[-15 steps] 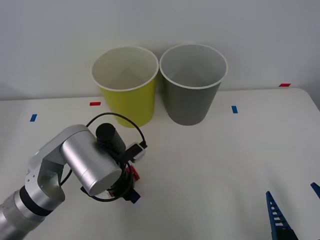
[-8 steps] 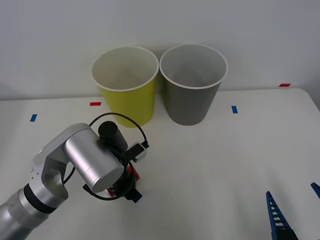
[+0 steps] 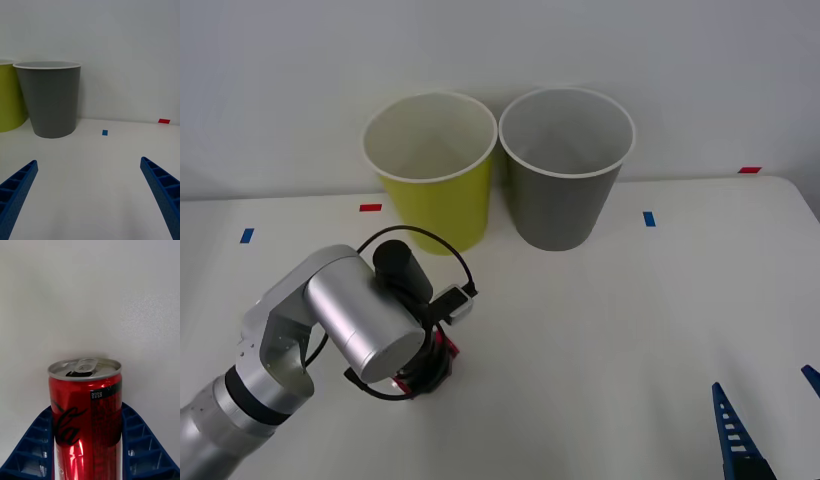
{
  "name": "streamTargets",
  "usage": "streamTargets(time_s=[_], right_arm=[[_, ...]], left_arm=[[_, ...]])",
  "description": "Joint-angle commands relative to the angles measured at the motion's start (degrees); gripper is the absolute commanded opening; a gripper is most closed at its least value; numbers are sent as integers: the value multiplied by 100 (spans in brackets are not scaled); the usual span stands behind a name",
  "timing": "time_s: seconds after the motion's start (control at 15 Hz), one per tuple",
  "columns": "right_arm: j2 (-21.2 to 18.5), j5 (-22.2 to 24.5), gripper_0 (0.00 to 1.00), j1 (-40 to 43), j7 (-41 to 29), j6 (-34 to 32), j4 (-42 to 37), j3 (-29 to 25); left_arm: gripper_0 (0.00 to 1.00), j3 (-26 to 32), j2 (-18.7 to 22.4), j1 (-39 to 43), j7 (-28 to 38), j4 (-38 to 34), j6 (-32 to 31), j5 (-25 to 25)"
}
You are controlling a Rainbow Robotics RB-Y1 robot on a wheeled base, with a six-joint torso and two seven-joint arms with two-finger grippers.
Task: Put cans in the gray bin and PET bottles in the light green bin.
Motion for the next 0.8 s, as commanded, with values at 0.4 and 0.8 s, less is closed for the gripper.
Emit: streamTargets(time_s=[0.4,0.8], right_arm=[[0,0,95,0,0,0,0,0],[0,0,95,0,0,0,0,0]], left_arm=[[0,23,188,3,-31,-160,-40,311],[0,515,496,495,-532,-1223,-822,408]])
